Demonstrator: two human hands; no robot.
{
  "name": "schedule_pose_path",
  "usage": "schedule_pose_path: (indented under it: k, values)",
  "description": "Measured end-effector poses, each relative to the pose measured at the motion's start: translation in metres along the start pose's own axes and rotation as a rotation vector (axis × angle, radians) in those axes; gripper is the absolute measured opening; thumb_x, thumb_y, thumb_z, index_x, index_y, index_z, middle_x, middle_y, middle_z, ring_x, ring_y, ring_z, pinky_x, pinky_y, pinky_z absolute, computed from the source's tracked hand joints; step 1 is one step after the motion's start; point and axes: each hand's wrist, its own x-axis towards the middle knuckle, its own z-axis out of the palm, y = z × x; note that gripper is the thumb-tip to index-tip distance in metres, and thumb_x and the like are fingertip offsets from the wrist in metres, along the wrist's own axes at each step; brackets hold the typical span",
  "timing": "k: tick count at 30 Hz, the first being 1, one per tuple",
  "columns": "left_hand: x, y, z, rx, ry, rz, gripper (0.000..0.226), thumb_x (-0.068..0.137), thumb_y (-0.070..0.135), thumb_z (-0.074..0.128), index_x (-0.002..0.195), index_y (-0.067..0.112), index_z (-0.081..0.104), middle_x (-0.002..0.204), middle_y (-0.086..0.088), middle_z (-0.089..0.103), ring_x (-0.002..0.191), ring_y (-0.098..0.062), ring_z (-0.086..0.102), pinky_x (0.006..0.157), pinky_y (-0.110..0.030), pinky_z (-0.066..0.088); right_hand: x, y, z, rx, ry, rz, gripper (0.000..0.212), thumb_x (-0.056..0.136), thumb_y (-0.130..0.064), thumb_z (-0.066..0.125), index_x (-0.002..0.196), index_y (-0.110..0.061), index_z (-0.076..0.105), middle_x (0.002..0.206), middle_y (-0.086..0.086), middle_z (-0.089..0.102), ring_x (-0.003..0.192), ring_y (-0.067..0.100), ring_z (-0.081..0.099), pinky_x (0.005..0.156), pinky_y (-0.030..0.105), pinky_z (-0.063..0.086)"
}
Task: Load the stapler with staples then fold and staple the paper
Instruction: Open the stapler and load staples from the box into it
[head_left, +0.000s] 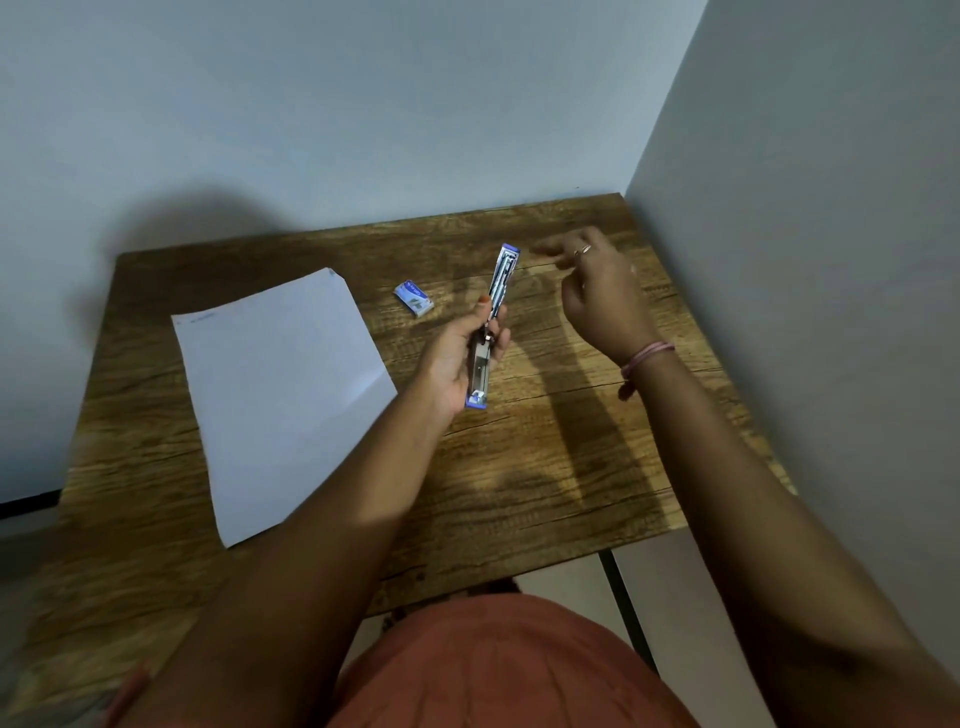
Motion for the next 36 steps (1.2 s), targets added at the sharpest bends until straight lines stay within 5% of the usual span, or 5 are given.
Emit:
schedule_pose_path:
  k: [13,17,23,28,36]
  values:
    - [-0.003,0.0,0.0,0.086,-0.074,0.055,0.013,0.095,0.017,0.055,0.095,0.008,0.063,0.076,0.0,0.069,0.051,-0.001,0.057,0.049,-0.015,0.049,0.006,-0.014,-0.006,0.621,0.267,0.011,0.049,0.077,0.011,0.033,0.115,-0.02,0.037,0.099,0.0,0.049,0.078,0.017,0.06,0.076,0.021,0.047]
    - [-0.003,0.0,0.002,0.097,-0.065,0.059,0.012,0.094,0.017,0.056,0.096,0.007,0.062,0.076,0.0,0.069,0.052,-0.001,0.057,0.05,-0.015,0.05,-0.003,-0.004,-0.001,-0.013,-0.239,-0.095,0.063,0.076,0.01,0.037,0.13,-0.022,0.042,0.115,0.006,0.054,0.098,0.021,0.059,0.088,0.044,0.046]
    - [-0.004,-0.002,-0.002,0.064,-0.03,0.03,0.01,0.093,0.013,0.057,0.094,0.006,0.064,0.076,-0.003,0.071,0.052,-0.003,0.059,0.051,-0.015,0.052,0.007,-0.012,-0.011,0.523,0.244,-0.05,0.045,0.079,0.005,0.037,0.119,-0.015,0.039,0.096,-0.002,0.049,0.079,0.019,0.059,0.069,0.022,0.047]
    - [-0.003,-0.002,0.0,0.054,-0.019,0.02,0.011,0.093,0.01,0.057,0.092,0.006,0.066,0.079,-0.006,0.071,0.053,-0.005,0.061,0.05,-0.016,0.052,0.005,0.004,-0.001,-0.074,-0.229,-0.096,0.048,0.084,-0.003,0.046,0.128,-0.021,0.054,0.113,0.009,0.049,0.102,0.025,0.054,0.086,0.035,0.045]
    - [-0.003,-0.001,-0.003,0.087,-0.035,0.017,0.03,0.091,0.013,0.06,0.068,0.01,0.078,0.077,-0.004,0.071,0.053,-0.004,0.061,0.05,-0.016,0.052,0.009,0.0,0.011,0.374,-0.084,0.155,0.033,0.087,-0.017,0.063,0.119,-0.011,0.057,0.116,0.004,0.059,0.095,0.012,0.061,0.075,0.006,0.045]
